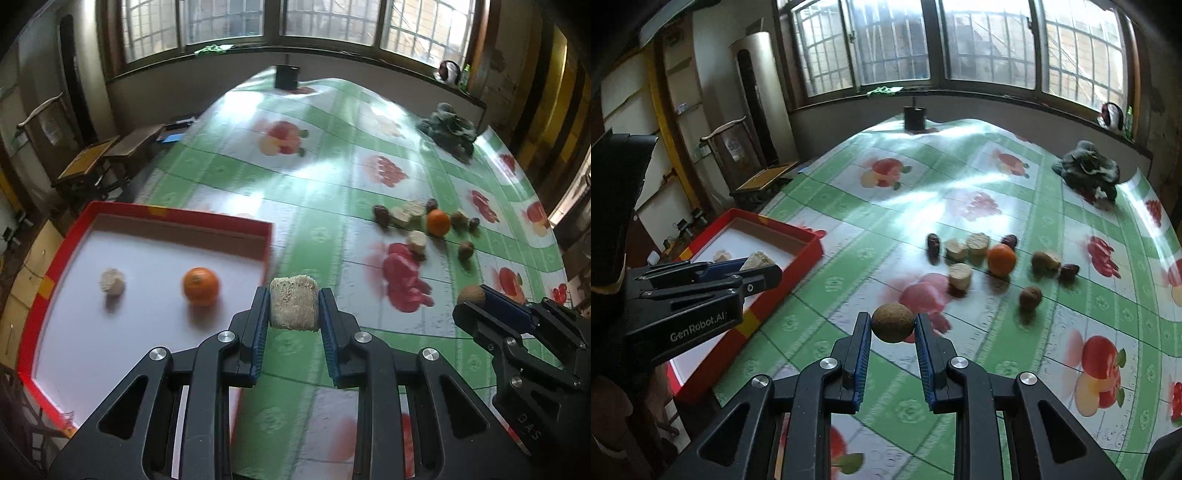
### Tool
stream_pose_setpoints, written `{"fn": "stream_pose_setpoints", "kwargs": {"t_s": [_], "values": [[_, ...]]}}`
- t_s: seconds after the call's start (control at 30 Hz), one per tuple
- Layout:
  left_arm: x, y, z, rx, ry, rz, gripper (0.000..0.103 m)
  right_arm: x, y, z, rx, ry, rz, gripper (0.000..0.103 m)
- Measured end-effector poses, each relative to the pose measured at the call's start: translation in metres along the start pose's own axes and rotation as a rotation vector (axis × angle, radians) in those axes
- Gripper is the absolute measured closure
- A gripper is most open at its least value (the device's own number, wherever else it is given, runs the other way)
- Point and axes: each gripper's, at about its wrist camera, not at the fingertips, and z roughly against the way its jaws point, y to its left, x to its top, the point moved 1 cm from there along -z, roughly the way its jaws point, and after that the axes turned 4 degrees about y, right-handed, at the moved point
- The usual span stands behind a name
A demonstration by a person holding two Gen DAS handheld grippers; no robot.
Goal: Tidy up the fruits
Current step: 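Carry the white block with the left gripper while the right gripper carries the kiwi to the tray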
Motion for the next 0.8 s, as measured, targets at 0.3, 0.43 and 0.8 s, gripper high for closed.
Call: {"fn": "stream_pose_setpoints", "kwargs": {"t_s": [0.3,0.43,0.8], "values": [[-0.008,0.038,0.009,0.039,-0.014,0.053,0.077,0.007,0.037,-0.008,0.031,0.006,0.063,0.08],[-0.013,0.059,0.011,0.064,-0.013,0.085,0.077,0.01,0.052,-0.016,0.061,0.021,0.082,0.08],[-0.032,0.119,0.005,0.129,0.026,0.171,0.077,0.025,0.098,-0.047,0.224,0.067,0.136,0.08]]}}
